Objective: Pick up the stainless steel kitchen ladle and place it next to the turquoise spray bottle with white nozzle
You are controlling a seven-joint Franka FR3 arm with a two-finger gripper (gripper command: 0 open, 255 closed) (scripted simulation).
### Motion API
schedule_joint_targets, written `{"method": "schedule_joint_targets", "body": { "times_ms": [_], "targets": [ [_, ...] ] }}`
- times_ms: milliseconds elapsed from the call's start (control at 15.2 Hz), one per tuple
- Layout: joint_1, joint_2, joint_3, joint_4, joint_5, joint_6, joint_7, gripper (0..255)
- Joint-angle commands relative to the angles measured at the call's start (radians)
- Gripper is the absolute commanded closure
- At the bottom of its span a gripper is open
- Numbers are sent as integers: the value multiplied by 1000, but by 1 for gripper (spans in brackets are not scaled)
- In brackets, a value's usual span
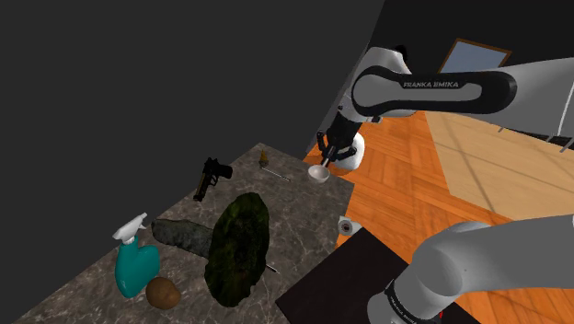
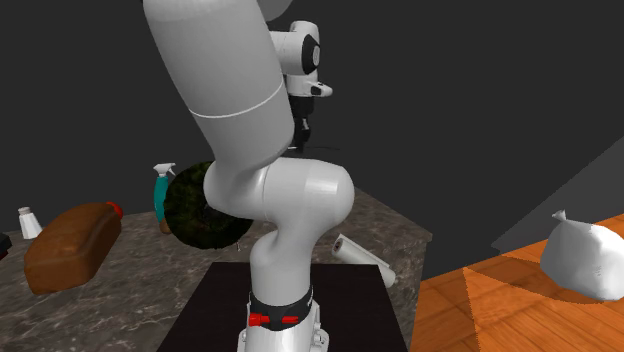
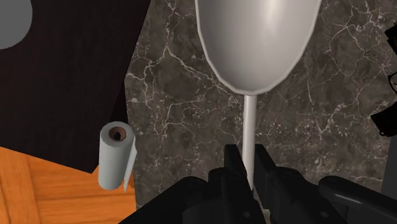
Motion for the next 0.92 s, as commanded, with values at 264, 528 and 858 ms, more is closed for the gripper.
{"method": "schedule_joint_targets", "body": {
  "times_ms": [264, 528, 858],
  "targets": [
    [64, -37, 109, -5, 57, -13, 136, 255],
    [107, -36, 193, 8, 97, -11, 237, 255],
    [148, -7, 304, 51, 136, -1, 366, 255]
  ]
}}
